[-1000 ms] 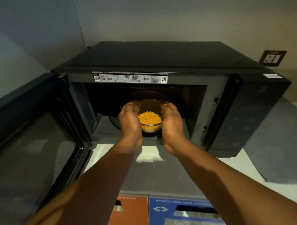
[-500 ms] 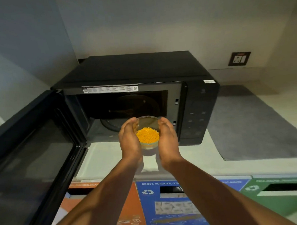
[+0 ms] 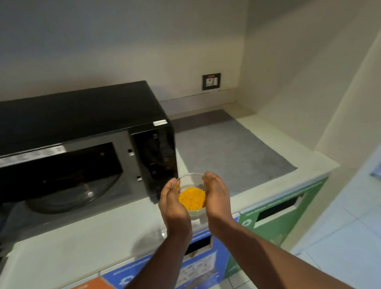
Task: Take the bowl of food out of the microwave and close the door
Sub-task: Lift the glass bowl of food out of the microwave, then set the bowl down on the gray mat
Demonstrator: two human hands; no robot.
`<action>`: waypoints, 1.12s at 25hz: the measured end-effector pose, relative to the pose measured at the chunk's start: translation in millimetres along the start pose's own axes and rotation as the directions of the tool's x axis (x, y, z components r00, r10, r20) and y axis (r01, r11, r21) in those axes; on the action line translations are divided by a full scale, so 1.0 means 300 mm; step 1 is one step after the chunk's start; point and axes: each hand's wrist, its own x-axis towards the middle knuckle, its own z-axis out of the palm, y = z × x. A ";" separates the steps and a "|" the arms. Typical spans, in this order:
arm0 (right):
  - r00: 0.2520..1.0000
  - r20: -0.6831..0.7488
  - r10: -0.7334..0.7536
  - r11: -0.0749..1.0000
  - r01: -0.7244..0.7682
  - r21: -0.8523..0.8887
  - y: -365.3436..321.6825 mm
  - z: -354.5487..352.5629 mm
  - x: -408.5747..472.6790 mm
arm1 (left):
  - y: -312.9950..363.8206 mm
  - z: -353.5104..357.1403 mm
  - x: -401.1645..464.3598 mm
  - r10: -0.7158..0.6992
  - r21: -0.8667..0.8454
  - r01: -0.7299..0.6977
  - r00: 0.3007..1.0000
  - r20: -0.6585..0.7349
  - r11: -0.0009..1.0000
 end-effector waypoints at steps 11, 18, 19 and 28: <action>0.991 -0.070 -0.118 0.993 0.119 0.010 -0.128 -0.350 0.721 | -0.339 0.660 0.245 0.057 0.194 -0.086 0.987 0.151 0.977; 0.994 0.011 -0.107 0.992 0.107 -0.070 -0.077 -0.374 0.934 | -0.429 0.758 0.383 -0.009 0.291 -0.041 0.985 0.171 0.956; 0.994 0.028 -0.106 0.991 0.108 -0.076 -0.067 -0.376 0.941 | -0.437 0.756 0.393 -0.012 0.306 -0.042 0.985 0.173 0.951; 0.994 0.076 -0.085 0.991 0.092 -0.097 -0.043 -0.378 0.941 | -0.464 0.707 0.418 -0.031 0.370 -0.041 0.982 0.188 0.928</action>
